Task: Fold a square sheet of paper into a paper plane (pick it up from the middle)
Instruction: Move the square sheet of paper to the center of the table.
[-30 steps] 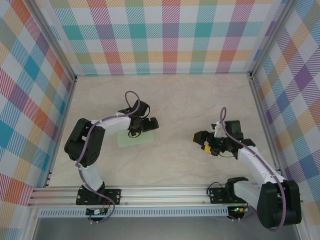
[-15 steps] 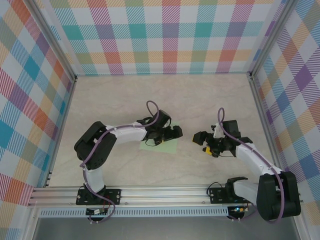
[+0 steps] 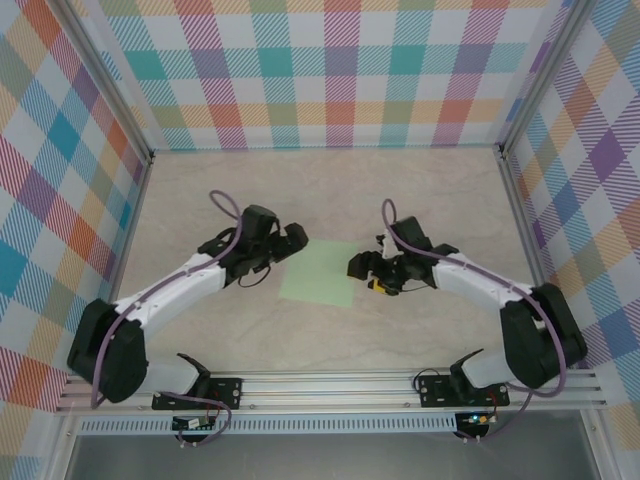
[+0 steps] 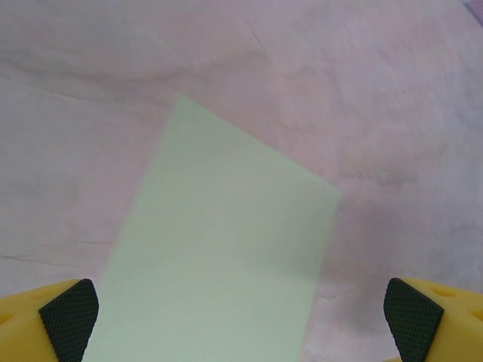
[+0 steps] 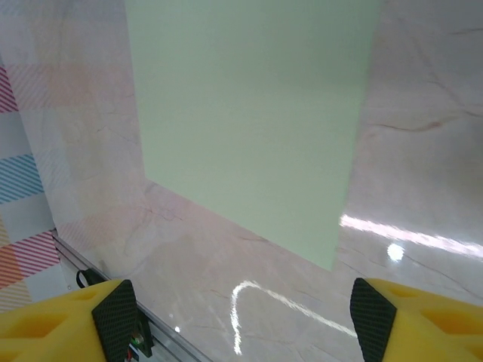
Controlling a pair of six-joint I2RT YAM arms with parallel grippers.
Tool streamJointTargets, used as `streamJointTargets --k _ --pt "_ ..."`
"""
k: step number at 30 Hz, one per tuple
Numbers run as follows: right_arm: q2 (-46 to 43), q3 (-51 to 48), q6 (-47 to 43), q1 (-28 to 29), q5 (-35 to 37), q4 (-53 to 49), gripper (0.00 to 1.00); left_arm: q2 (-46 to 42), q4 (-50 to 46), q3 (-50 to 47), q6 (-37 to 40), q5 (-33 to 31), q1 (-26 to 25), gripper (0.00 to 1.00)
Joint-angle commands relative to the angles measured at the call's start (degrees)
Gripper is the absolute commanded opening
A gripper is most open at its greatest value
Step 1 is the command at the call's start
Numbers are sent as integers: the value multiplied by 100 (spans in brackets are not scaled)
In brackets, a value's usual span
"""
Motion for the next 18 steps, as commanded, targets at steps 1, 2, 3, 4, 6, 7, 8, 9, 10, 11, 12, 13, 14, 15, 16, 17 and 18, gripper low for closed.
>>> streamJointTargets --k 1,2,3,4,6,7,8,9,10,11,12,13,14,15,16,17,18 --pt "630 613 363 552 395 110 73 -390 -438 -431 344 20 386 100" --pt "844 738 406 703 433 102 71 -488 -504 -499 420 57 509 100" --pt "1041 846 434 798 463 93 71 -574 -539 -576 484 113 609 100" --pt "1211 924 473 846 465 67 71 -650 -548 -648 504 200 694 100" --pt "1563 1063 505 912 359 112 70 -843 -511 -825 570 312 799 100" --pt "1704 1119 501 935 281 107 69 -929 -497 -898 563 315 812 100" --pt "1832 1195 472 960 240 60 68 -1029 -458 -1001 536 337 830 100" --pt "1915 1257 402 975 243 -19 68 -1119 -382 -1092 538 442 860 100" --pt "1976 1308 348 984 279 -153 68 -1180 -358 -1149 550 511 880 100" --pt "2041 1375 268 984 369 -356 68 -1231 -389 -1165 584 562 897 100" --pt "2084 1441 155 984 532 -603 67 -1269 -441 -1170 620 597 901 100" --pt "2125 1502 50 976 650 -805 67 -1286 -467 -1165 677 657 911 100" --pt "2170 1551 -98 969 755 -1029 67 -1306 -489 -1162 746 734 910 100" --pt "2214 1594 -235 960 878 -1237 67 -1315 -531 -1148 790 774 912 100" --pt "2237 1595 -337 941 955 -1354 67 -1313 -569 -1137 799 781 910 100" --pt "2260 1569 -439 902 984 -1444 66 -1327 -583 -1124 833 822 911 100" --pt "2266 1538 -521 844 975 -1524 66 -1342 -579 -1134 888 861 910 100"
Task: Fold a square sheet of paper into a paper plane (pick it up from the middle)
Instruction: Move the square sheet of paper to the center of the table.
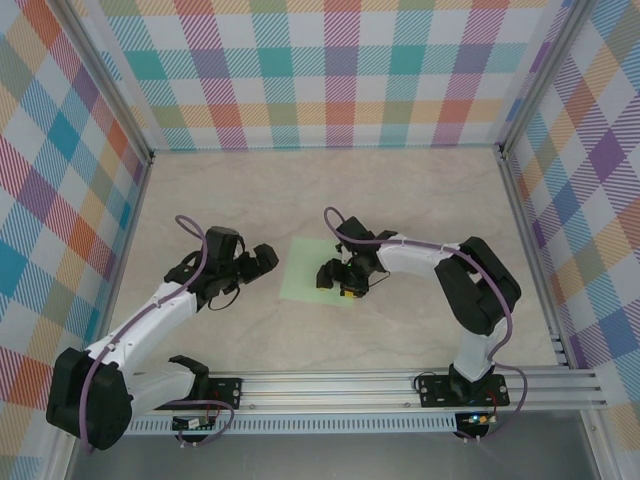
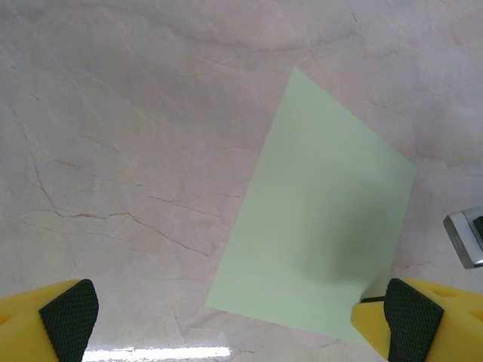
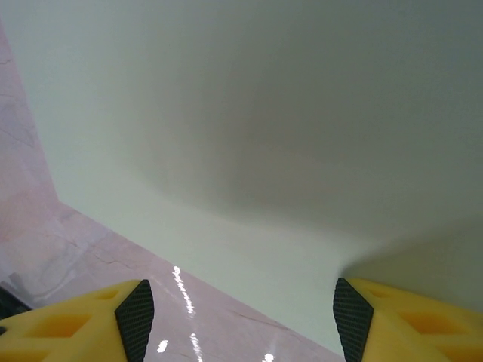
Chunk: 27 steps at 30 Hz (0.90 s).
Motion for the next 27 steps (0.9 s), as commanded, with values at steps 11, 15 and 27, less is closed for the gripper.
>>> streamJointTargets --k 11,15,27 --pt "-382 -860 -595 -603 349 -760 65 -146 -2 -324 361 77 45 100" --pt "-475 -1044 -475 -613 469 -776 65 -295 -139 -352 332 -119 45 100" --pt "-672 -721 -654 -621 576 -1067 65 -941 -687 -256 355 -458 53 100"
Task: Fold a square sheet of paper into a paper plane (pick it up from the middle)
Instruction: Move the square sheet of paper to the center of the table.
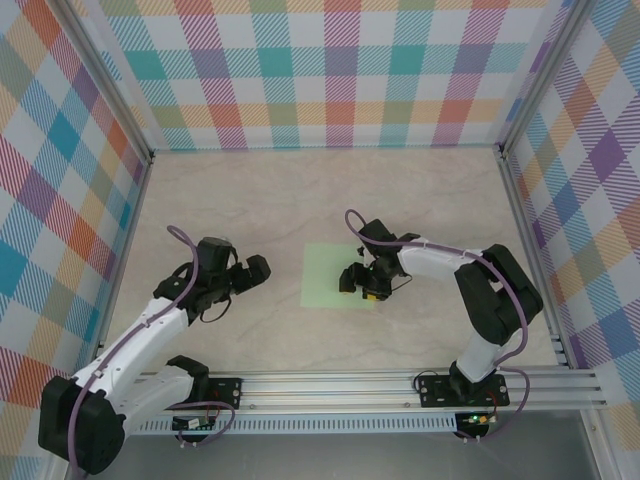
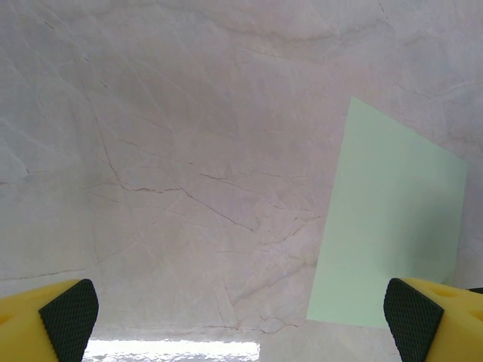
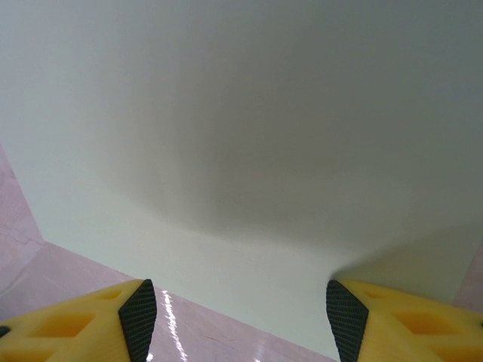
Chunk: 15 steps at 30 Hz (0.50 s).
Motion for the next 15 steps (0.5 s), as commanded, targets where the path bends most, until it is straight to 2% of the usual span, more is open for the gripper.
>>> streamJointTargets --k 1,6,9,15 --pt "-69 28 -126 -38 353 -697 65 -123 -79 18 19 -52 53 100" --pt "-303 132 -193 -38 246 -712 66 24 41 92 -54 97 53 100" --pt "-544 -30 -165 -33 233 -419 70 95 -65 275 -8 166 53 100" --pt "-354 94 119 -40 241 -228 75 122 -114 446 42 285 53 100"
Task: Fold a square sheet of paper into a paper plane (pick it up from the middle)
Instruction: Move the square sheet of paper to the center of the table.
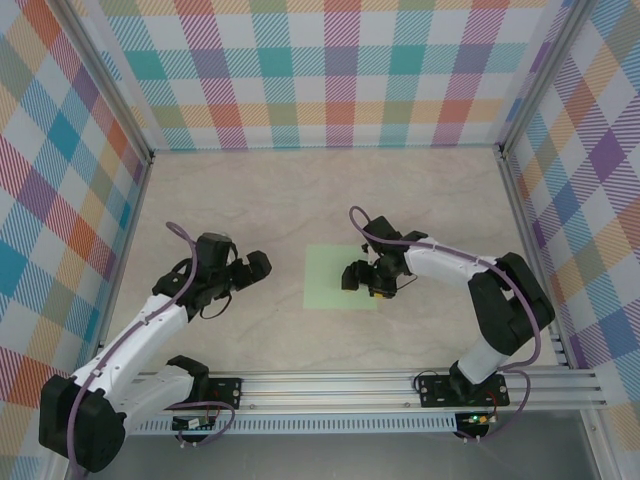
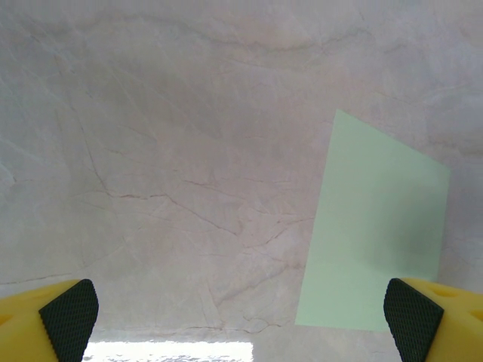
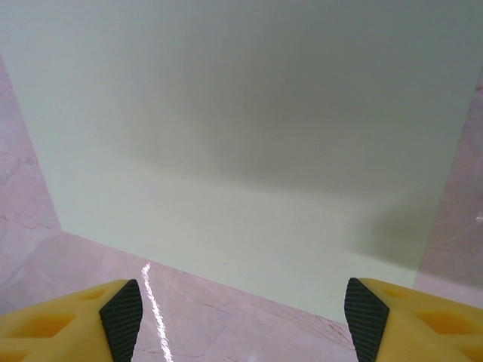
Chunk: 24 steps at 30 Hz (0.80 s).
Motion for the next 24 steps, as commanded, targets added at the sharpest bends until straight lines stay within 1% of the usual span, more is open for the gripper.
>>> streamJointTargets --k 1,4,8,11,15,19,21,24 --pt "141 156 228 -21 62 11 74 16 7 160 43 283 53 100" --pt "205 266 335 26 154 3 75 20 113 98 30 524 53 100" --pt "195 239 474 41 365 93 76 -10 114 18 61 410 53 100" --pt "83 82 613 54 385 360 76 2 48 38 157 407 53 100" --pt "38 167 624 123 395 316 74 107 158 37 257 559 54 100" --pt "343 645 407 211 433 -217 74 240 229 -73 85 582 52 100" --pt "483 964 296 365 686 -591 75 264 181 -80 57 654 53 100" --pt "835 1512 317 513 1144 -1313 77 170 86 -166 39 527 53 100"
